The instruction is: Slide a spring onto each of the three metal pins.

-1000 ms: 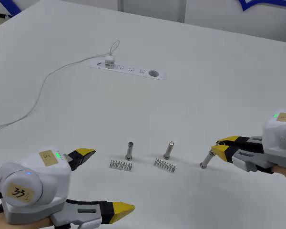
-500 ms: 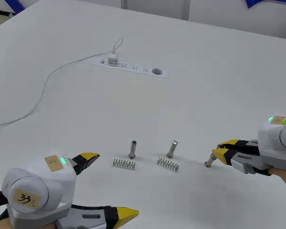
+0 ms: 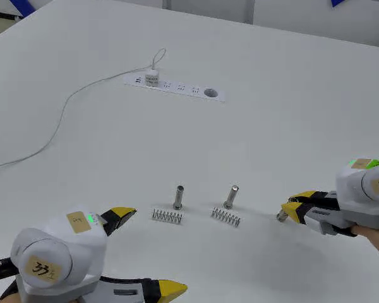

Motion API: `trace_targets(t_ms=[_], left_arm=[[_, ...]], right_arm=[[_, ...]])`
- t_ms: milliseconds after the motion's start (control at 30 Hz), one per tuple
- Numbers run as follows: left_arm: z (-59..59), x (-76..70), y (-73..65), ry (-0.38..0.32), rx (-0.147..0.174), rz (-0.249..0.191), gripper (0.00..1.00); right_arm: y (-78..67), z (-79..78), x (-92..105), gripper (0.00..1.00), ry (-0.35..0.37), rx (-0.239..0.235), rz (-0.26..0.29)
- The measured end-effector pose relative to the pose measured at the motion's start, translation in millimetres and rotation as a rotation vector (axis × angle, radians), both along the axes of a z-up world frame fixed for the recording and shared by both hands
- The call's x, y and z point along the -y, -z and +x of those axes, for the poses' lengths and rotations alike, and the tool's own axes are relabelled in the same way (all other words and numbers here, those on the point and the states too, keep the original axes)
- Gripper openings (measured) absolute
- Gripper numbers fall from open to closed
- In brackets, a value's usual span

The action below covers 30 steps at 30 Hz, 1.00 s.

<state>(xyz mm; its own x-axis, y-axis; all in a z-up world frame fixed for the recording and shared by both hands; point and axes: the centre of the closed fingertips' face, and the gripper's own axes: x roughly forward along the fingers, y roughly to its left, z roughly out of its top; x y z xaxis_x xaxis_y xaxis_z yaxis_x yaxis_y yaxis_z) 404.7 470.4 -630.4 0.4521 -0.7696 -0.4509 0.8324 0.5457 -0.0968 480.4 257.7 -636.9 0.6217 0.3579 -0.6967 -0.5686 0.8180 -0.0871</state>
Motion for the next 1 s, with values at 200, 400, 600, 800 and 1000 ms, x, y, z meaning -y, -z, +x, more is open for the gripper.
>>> trace_targets(t_ms=[200,400,600,800,1000], left_arm=[[-0.2,-2.0,2.4,-0.005,-0.004,0.008,0.89],[0.2,-1.8,0.3,-0.01,-0.005,-0.006,0.89],[1.1,-4.3,1.3,-0.022,-0.013,-0.005,0.88],[-1.5,-1.9,2.0,-0.006,-0.01,0.0,0.88],[-5.3,1.1,3.3,0.017,-0.011,0.006,0.88]], right_arm=[[2.2,0.8,-2.5,0.11,-0.004,-0.008,0.005],[5.7,0.2,-2.6,0.11,-0.012,-0.01,-0.008],[8.6,1.6,-1.8,0.11,-0.02,-0.01,-0.015],[9.3,1.8,-2.2,0.12,-0.016,-0.015,-0.014],[6.6,0.5,-2.0,0.12,-0.017,-0.013,-0.025]])
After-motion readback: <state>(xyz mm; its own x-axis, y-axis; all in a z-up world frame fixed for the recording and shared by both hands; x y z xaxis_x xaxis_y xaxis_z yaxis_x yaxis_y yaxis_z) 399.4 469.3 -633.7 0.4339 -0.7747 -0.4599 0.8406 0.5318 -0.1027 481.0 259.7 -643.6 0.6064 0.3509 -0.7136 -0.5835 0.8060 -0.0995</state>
